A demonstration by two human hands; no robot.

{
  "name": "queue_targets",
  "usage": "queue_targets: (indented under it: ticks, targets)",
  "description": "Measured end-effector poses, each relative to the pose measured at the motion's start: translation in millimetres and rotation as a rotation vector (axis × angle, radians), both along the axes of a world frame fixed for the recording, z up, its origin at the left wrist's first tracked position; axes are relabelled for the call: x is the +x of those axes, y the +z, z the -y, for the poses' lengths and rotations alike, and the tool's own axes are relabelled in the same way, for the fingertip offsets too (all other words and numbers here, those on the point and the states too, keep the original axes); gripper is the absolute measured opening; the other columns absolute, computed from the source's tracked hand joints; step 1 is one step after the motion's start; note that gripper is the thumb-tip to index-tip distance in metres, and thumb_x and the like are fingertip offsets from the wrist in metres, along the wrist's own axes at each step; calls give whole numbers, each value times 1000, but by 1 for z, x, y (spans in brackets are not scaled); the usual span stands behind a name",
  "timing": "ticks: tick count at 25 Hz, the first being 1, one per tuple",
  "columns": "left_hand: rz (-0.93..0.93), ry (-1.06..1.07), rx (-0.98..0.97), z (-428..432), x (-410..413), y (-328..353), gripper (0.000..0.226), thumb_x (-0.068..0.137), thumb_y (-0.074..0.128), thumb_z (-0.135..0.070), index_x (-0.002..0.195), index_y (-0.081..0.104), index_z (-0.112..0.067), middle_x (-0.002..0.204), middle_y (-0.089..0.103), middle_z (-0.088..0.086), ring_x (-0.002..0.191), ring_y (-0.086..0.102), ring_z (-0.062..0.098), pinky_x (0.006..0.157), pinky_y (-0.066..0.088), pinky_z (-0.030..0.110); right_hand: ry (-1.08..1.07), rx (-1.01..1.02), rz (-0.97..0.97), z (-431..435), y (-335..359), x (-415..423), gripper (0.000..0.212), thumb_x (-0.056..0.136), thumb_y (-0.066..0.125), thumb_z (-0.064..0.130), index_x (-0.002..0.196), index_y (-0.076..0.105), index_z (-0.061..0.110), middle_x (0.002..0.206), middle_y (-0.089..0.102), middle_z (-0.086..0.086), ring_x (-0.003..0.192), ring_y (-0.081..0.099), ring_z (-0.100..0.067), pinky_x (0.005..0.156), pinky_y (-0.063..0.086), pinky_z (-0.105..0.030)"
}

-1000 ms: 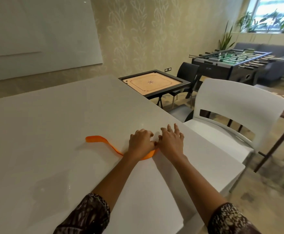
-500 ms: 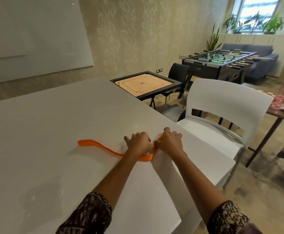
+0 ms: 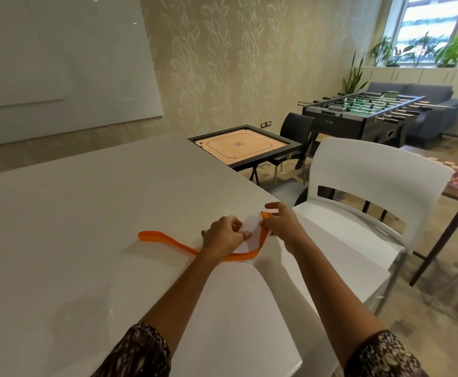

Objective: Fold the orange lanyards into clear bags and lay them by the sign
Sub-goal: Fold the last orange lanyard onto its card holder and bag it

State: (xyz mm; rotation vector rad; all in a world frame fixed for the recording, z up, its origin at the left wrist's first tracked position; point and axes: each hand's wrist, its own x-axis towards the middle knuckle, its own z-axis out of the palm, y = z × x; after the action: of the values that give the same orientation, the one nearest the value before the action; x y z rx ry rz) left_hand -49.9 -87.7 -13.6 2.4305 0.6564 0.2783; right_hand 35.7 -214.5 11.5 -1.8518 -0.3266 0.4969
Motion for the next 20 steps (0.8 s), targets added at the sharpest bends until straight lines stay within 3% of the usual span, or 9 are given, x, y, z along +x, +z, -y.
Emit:
queue_targets:
  ticks: [3,5,7,9,12,14,17,20]
  targets:
    - [294,110,54,-3,-11,14,24,84,68,-39,98,60,-21,99,69,-2,87,63,14,83,53,32,3,162,67,-7,14,-7,40,89,65,14,126,52,17,126,56,-11,105,56,-23,80,49,-30]
    - [487,192,337,-7,-17,22,19,82,72,-33,90,62,-19,87,70,-2,77,63,13,74,51,29,-72,203,156,-15,21,-13,37,88,66,25,123,55,19,126,54,-7,111,53,-22,84,49,-31]
    - [597,225,601,-13,-24,27,17,79,76,-28,87,65,-16,82,69,1,75,63,16,65,50,27,-79,273,189,-27,25,-22,33,90,64,29,120,57,18,124,58,-5,113,55,-22,80,48,-24]
    - [643,240,743,-22,-31,29,21,78,77,-26,89,67,-12,88,70,5,80,64,19,64,54,30,-63,329,260,-39,27,-33,31,91,63,26,121,56,21,124,59,-4,114,55,-19,79,49,-22]
    - [710,259,803,-33,-43,30,24,74,79,-25,89,68,-9,92,70,10,84,65,24,68,57,35,-26,313,496,-51,29,-42,44,89,64,13,127,51,30,135,52,-4,120,49,-18,95,49,-34]
    - [713,218,872,-37,-54,32,25,73,79,-23,89,68,-9,94,70,12,88,65,27,73,56,36,57,350,597,-60,28,-45,45,90,63,10,129,51,28,134,54,-5,119,51,-18,92,50,-31]
    - [687,177,976,-52,-72,43,17,75,77,-20,89,70,-12,98,70,9,95,65,27,79,53,40,91,408,513,-73,28,-45,34,91,57,2,120,58,20,122,62,-4,114,59,-22,78,54,-17]
    - [707,182,1069,-71,-92,53,5,82,71,-19,85,71,-15,97,71,4,97,64,26,83,45,38,88,396,358,-88,27,-51,37,92,57,5,127,54,20,119,63,-2,104,62,-17,77,57,-25]
